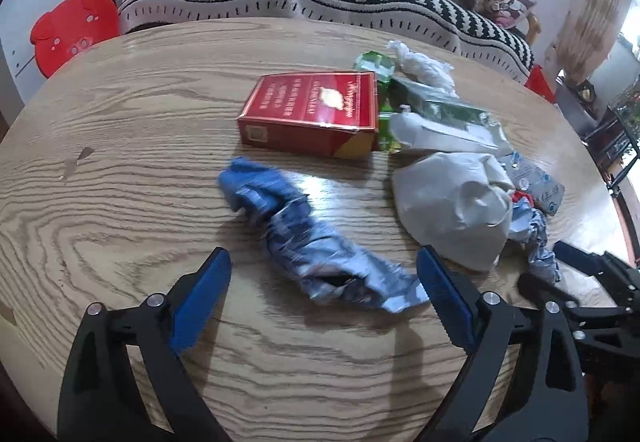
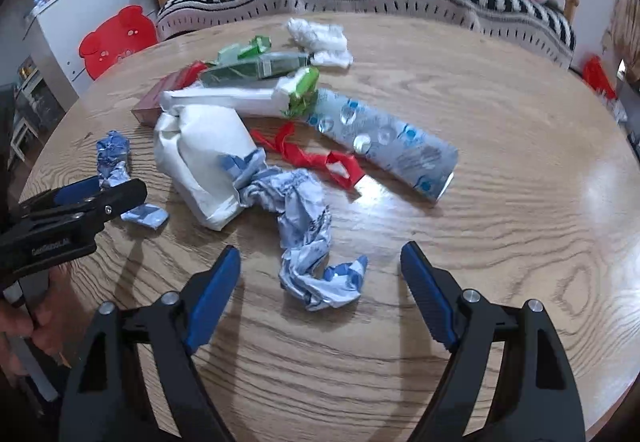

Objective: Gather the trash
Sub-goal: 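Grasp the crumpled blue foil with the left gripper while the right gripper grasps crumpled paper, then carry both crumpled wrappers over the bin and open both grippers to drop them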

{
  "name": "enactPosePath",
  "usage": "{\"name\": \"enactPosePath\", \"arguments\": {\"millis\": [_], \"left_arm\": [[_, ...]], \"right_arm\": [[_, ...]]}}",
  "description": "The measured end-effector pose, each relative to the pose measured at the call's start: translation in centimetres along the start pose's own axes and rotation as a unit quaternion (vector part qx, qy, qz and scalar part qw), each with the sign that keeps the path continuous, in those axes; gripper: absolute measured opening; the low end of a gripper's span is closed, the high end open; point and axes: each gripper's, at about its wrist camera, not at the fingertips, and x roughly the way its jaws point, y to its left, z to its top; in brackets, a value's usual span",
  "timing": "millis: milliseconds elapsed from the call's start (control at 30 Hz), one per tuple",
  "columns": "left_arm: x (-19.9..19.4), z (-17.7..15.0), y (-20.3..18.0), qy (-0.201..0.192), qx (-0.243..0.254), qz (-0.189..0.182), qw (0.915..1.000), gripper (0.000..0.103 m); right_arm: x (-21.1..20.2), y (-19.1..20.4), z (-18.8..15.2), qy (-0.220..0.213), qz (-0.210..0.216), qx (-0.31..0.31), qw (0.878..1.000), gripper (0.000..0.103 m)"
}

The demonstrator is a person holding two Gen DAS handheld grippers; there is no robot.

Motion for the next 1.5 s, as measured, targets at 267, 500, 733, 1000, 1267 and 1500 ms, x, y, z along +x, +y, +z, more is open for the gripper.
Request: {"name": "enactPosePath", "arguments": {"millis": [267,500,733,1000,1267,1500], "left_arm": [[-1.2,-0.9,-1.0,-0.007,0.035,-0.019,0.9992,0.047],[-3.2,-2.4,-0.2,-0.002,0.031,-0.028,0.9991,0.046],[-7.8,-5.5,0.1,-0.001,0.041,-0.043,0.9983,0.046],[-12.6,-11.7,0.1,-0.009,0.104,-0.050,0.9932,0.046],[-14.7,-18.4,0.3,0.030,0.137,-0.095,0.9856,0.046],[-13.5,-23.4,-0.9,0.096,0.169,-0.121,0.9733,0.046]], "right_arm": [[-0.8,1.4,-0.8,0.014,-0.001,-0.022,1.000,0.028],[-4.7,0.7,-1.9,-0.020,0.019,0.010,1.000,0.027],[-9.0,1.3,-4.3,-0.041,0.053,0.034,0.997,0.027],[-13.5,3.4,-9.6,-0.050,0.078,0.031,0.995,0.027],[-14.3,5.7,-15.7,-0.013,0.110,0.024,0.994,0.027],[-11.5,6.9,-20.3,0.075,0.124,0.040,0.989,0.027]]}}
